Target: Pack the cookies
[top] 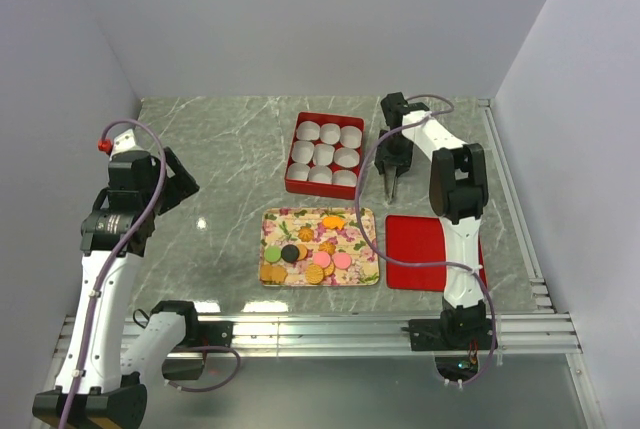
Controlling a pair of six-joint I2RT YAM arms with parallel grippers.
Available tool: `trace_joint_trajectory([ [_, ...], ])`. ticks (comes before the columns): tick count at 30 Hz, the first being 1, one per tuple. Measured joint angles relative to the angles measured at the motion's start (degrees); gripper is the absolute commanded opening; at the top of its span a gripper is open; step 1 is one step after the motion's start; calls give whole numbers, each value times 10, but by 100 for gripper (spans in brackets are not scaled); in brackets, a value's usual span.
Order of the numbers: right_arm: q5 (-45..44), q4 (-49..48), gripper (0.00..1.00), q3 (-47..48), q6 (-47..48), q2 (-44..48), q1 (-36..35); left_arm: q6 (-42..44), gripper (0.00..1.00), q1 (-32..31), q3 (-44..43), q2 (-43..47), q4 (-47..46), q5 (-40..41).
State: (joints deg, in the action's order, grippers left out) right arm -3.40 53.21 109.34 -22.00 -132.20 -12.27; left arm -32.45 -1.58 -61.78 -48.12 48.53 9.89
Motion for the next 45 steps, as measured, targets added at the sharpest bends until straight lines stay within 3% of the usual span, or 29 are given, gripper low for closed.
trace_joint_trajectory([
  [10,-3,16,56,-21,-2,27,0,-2,87,0,-14,4,15,-9],
  [21,0,61,56,-83,-22,259,-9,-14,84,0,-19,7,20,-43],
  [29,9,97,55,-163,-32,337,-36,-20,83,0,-19,12,20,-70],
  [37,0,144,54,-168,-41,414,-118,-28,83,-2,-1,30,15,-84],
  [45,13,185,48,-237,-57,545,-193,-36,82,-5,14,17,-2,-101],
])
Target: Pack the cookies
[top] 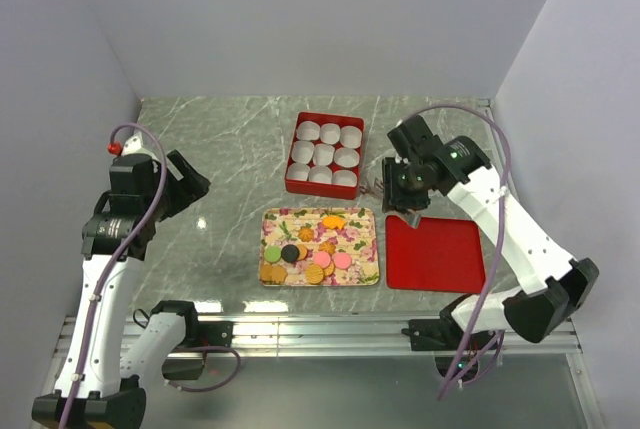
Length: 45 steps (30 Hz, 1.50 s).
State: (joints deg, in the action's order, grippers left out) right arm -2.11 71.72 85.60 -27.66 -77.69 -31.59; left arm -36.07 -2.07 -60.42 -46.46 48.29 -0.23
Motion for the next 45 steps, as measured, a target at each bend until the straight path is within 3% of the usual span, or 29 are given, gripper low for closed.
trace_joint_trajectory([
  [9,33,24,51,-17,-13,16,-93,-7,81,-13,0,-23,-23,-12],
  [20,21,20,61,-17,-19,-60,-180,-9,81,-18,0,-29,-33,-15],
  [45,-45,33,63,44,7,-200,-202,-1,83,-28,17,2,-33,-2],
])
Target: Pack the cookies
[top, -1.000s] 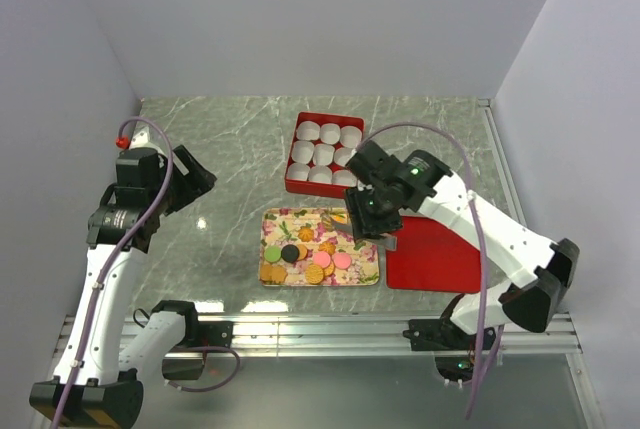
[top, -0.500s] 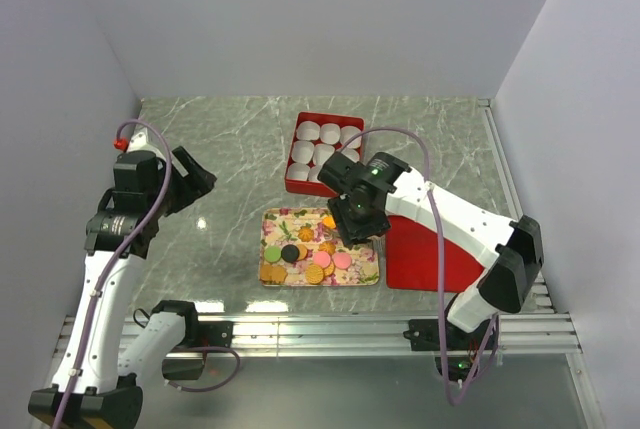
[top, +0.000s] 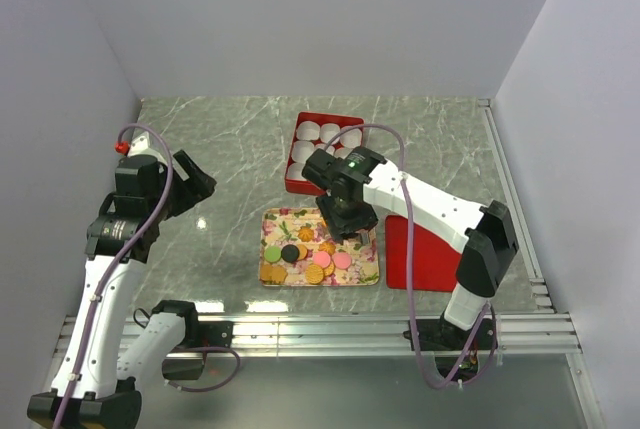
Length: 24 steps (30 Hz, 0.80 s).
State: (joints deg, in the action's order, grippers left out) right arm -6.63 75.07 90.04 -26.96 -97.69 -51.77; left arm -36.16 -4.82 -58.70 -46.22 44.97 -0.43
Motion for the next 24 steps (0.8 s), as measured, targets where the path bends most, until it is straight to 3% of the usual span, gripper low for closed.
trace_joint_trajectory([
  [24,3,-16,56,14,15,-31,0,12,83,-9,0,-6,2,28],
])
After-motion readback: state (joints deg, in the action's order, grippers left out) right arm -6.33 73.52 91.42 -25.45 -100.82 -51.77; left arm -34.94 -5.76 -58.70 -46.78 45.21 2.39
